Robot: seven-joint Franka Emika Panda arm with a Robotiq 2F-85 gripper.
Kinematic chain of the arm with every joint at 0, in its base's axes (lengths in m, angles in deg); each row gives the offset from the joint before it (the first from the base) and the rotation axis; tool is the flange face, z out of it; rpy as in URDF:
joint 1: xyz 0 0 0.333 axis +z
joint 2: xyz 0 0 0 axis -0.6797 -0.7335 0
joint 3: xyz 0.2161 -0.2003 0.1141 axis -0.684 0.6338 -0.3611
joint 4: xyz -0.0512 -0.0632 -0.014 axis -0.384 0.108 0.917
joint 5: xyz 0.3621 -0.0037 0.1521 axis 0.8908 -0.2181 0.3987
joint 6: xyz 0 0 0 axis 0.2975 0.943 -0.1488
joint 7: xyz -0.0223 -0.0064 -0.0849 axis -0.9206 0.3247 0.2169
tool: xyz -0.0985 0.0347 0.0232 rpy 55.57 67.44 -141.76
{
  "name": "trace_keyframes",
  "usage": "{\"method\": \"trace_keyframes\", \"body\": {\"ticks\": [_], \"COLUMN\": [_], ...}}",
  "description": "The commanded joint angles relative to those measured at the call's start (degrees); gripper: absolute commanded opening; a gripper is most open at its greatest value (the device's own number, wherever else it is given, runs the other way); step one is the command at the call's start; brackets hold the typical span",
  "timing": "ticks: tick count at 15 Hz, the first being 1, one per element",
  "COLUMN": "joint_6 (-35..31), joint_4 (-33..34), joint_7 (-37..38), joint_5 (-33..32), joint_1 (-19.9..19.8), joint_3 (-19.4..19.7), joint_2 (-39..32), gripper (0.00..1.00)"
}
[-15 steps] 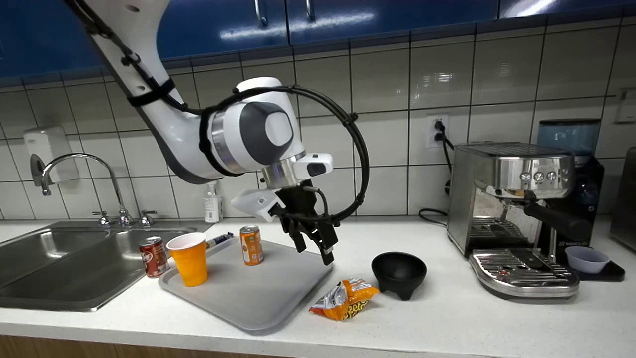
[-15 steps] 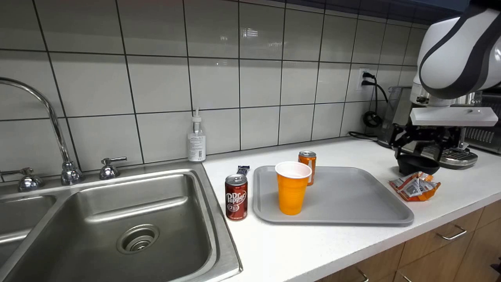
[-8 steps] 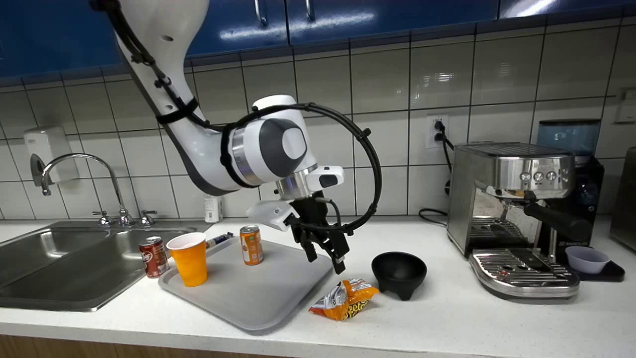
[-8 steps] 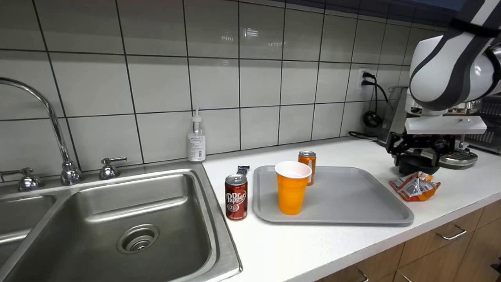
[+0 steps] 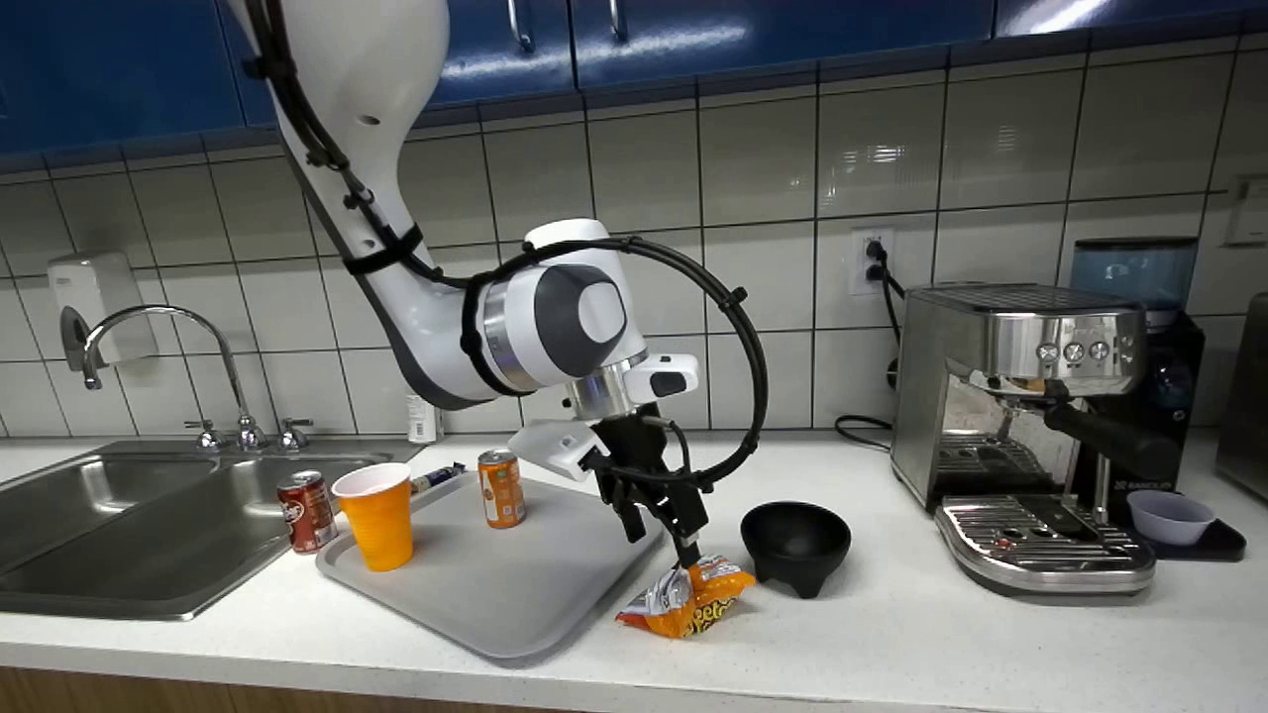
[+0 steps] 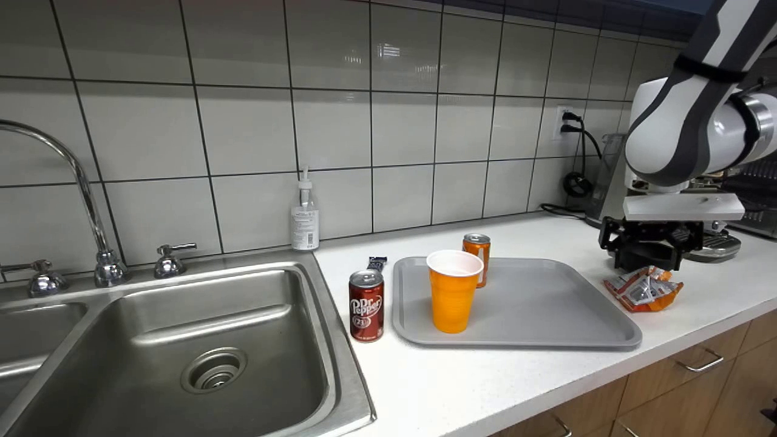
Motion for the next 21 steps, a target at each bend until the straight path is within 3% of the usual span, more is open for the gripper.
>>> {"method": "trace_keyframes", "body": {"ticks": [1,8,9,11,19,21], "joint_6": [0.3,0.7,0.7,0.7,0.8,0.7], "joint_4": [2.6,5.0,5.3,5.7,5.5,4.9], "joint_7": [-1.7,-2.9,-3.1,-3.3,-2.2,-1.5], "joint_5": [3.0,6.2,6.5,6.8,5.8,5.1], "joint_1": [1.4,1.8,1.8,1.9,4.1,5.3], "joint_3": [1.4,2.0,1.9,2.1,4.6,5.8], "joint_2": [-2.6,-5.6,-5.8,-6.2,-5.4,-4.9], "gripper": [1.0,1.0,0.75,0.66,0.03,0.0]}}
